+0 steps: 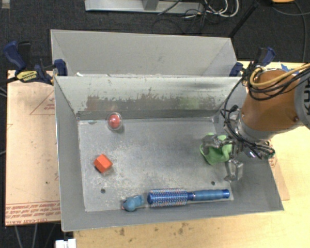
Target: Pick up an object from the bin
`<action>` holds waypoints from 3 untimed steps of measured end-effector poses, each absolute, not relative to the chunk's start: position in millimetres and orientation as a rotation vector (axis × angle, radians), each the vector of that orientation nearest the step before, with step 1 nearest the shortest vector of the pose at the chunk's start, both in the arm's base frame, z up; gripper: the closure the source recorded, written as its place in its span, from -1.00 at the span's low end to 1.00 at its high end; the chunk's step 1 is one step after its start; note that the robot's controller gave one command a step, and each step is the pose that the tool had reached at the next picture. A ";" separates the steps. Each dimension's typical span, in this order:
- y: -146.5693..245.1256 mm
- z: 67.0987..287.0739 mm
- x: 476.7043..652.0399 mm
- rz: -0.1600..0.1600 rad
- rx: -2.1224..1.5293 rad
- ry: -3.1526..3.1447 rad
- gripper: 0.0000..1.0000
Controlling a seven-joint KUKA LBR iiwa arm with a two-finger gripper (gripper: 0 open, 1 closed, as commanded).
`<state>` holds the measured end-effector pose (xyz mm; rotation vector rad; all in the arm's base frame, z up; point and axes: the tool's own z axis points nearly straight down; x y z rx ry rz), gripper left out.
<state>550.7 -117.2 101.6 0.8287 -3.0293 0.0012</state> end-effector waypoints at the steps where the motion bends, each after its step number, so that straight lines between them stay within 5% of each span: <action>1: -153.5 93.6 531.5 -0.005 0.899 -3.012 -1.00; 2: -129.9 69.2 511.2 -0.005 0.563 -3.091 -1.00; 3: -102.0 96.7 488.8 -0.004 0.475 -3.105 -1.00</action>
Offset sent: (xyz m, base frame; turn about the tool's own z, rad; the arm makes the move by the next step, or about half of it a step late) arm -0.0193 -0.0365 -0.0079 -0.0537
